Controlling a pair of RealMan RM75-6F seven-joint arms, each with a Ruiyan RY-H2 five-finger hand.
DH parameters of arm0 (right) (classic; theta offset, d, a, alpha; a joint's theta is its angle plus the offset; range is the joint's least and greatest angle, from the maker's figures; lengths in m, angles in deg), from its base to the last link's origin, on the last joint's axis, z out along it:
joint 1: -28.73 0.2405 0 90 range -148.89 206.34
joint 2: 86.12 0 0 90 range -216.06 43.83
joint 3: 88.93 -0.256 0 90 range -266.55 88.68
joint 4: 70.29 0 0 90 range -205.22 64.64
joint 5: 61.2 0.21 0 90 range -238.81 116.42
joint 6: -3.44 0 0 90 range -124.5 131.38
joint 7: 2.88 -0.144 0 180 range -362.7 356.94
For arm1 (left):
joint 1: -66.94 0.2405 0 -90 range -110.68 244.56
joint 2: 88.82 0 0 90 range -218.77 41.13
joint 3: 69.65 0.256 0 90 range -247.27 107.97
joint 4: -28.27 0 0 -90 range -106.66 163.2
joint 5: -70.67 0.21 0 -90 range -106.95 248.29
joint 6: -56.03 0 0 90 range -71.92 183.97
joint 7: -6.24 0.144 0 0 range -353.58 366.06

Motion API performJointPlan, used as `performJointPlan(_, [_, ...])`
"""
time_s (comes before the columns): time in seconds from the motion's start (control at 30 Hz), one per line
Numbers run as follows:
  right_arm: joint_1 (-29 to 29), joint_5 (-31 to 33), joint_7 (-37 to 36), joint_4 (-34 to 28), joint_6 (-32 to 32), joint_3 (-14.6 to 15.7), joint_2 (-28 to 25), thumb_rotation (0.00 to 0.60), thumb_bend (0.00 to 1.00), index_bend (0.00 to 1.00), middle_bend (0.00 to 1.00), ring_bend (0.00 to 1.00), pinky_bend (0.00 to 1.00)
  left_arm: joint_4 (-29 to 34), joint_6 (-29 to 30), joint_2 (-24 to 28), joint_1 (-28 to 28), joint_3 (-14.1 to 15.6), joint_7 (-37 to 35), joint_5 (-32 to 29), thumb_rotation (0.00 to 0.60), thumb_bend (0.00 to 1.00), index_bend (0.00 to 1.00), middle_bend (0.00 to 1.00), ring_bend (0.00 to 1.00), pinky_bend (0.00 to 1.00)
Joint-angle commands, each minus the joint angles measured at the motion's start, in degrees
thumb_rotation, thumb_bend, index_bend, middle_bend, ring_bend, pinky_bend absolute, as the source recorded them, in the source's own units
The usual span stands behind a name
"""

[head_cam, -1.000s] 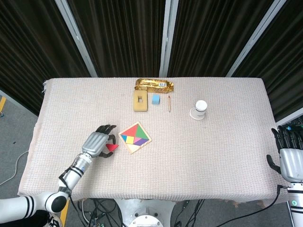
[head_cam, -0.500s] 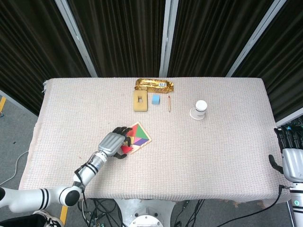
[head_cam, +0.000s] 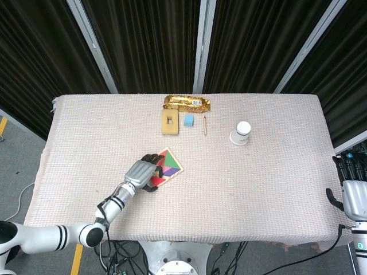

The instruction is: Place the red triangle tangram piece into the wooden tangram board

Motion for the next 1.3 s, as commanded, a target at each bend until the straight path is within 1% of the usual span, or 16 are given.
performJointPlan(0.03, [0.0,0.1,-0.1,0.1,0.0,0.0,0.0,0.6,0.26,0.0,0.0,0.0,0.0,-0.3,-0.1,-0.1,-0.4,-0.2,0.0,-0.5,0.6,0.25,0.51,0.06,0.0,0.08])
performJointPlan(0.47, [-0.2,0.2,-0.9,0.8,0.0,-0.1,0.1,0.6,0.26,0.0,0.0,0.0,0.0,-1.8,-0.6,-0.9,-2.5,-0.4,0.1,-2.8,0.6,0.25,0.52,0.06,0.0,0.08])
performJointPlan(0.73, [-0.2,0.2,-1.1,1.0,0.0,-0.1,0.2,0.6,0.26,0.0,0.0,0.0,0.0,-0.8,0.4,-0.1,-2.9,-0.4,0.3,-3.4,0.6,0.25,0.51,0.06,0.0,0.08])
performJointPlan(0.97, [-0.1,0.1,-1.0,1.0,0.0,-0.2,0.3,0.6,0.26,0.0,0.0,0.0,0.0,-0.5,0.7,-0.3,-3.6,-0.6,0.6,-4.6,0.6,0.25,0.51,0.06,0.0,0.08])
performJointPlan(1.13, [-0.1,0.1,-1.3,1.0,0.0,-0.2,0.2,0.6,0.26,0.0,0.0,0.0,0.0,-0.6,1.1,-0.9,-4.4,-0.6,2.1,-7.3,0.6,0.25,0.51,0.06,0.0,0.08])
performJointPlan(1.3, [-0.2,0.0,-1.7,1.3,-0.2,-0.2,0.2,0.6,0.26,0.0,0.0,0.0,0.0,0.5,2.4,-1.2,-5.6,-0.8,5.3,-12.6,0.6,0.25,0.52,0.06,0.0,0.08])
